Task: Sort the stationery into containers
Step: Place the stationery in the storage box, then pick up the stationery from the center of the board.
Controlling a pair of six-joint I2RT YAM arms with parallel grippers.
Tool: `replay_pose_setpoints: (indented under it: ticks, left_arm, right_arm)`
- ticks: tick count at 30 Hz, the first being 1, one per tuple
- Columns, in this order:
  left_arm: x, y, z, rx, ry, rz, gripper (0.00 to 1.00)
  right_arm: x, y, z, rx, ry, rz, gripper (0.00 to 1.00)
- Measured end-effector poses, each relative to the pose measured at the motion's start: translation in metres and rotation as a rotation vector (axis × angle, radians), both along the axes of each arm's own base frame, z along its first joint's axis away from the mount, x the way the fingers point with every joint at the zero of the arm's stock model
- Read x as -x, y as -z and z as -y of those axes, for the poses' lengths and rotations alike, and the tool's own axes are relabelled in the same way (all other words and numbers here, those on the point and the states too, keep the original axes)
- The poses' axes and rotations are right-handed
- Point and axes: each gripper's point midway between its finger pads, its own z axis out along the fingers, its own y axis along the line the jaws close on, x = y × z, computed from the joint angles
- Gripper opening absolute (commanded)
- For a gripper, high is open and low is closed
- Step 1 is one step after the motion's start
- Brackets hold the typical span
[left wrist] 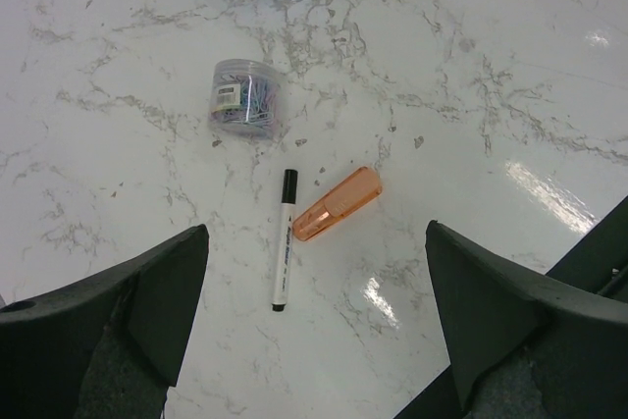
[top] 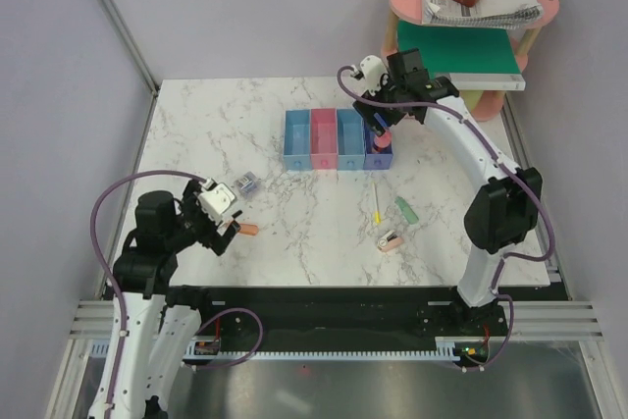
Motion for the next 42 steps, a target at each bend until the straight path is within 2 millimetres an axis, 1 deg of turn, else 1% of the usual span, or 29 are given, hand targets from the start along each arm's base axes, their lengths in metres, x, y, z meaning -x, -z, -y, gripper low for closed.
replay_pose_setpoints:
  ticks: [5,7,9,11,12,14,17,19,22,25,29,32,38,40,42]
  left_arm:
    - [-0.022,0.013,0.002,0.009,-0.010,-0.008,0.98]
    - [-0.033,0.020,0.003,0.012,-0.011,-0.025,0.97]
    - [-0.044,0.029,0.004,0.012,-0.012,-0.056,0.97]
    - [-0.057,0.037,0.004,0.011,-0.013,-0.074,0.97]
    - [-0.063,0.043,0.004,0.008,-0.016,-0.087,0.98]
    - [-0.074,0.055,0.004,-0.002,-0.017,-0.110,0.98]
    - [-0.088,0.073,0.003,-0.035,0.000,-0.144,0.99]
    - [-0.095,0.090,0.000,-0.076,0.017,-0.180,0.99]
    - [-0.099,0.110,-0.004,-0.143,0.062,-0.212,1.00]
    - [-0.107,0.119,-0.006,-0.202,0.119,-0.186,1.00]
    - [-0.122,0.122,-0.006,-0.272,0.196,-0.113,1.00]
    - [-0.134,0.122,-0.004,-0.294,0.238,-0.089,0.99]
    - [-0.167,0.121,0.000,-0.308,0.272,-0.065,0.97]
    - [-0.174,0.122,0.001,-0.309,0.274,-0.067,0.96]
    - [-0.177,0.124,0.001,-0.310,0.277,-0.073,0.95]
  right_arm:
    - [0.009,-0.054,-0.001,-0.074,0.009,0.105,0.84]
    - [0.019,-0.075,-0.002,-0.112,-0.002,0.148,0.84]
    - [0.033,-0.090,-0.002,-0.143,-0.026,0.175,0.85]
    - [0.051,-0.094,0.000,-0.158,-0.051,0.181,0.85]
    - [0.058,-0.094,0.001,-0.159,-0.061,0.182,0.85]
    - [0.076,-0.082,0.005,-0.149,-0.084,0.157,0.85]
    - [0.093,-0.054,0.011,-0.119,-0.100,0.098,0.85]
    - [0.105,-0.030,0.016,-0.094,-0.103,0.039,0.85]
    - [0.115,-0.012,0.020,-0.074,-0.103,-0.013,0.85]
    - [0.121,-0.010,0.023,-0.072,-0.102,-0.020,0.84]
    - [0.126,-0.023,0.025,-0.081,-0.102,0.015,0.84]
    - [0.129,-0.027,0.027,-0.081,-0.101,0.031,0.84]
    - [0.132,-0.019,0.032,-0.065,-0.095,0.016,0.84]
    - [0.133,-0.018,0.033,-0.063,-0.093,0.012,0.84]
    - [0.132,-0.018,0.034,-0.061,-0.089,0.013,0.84]
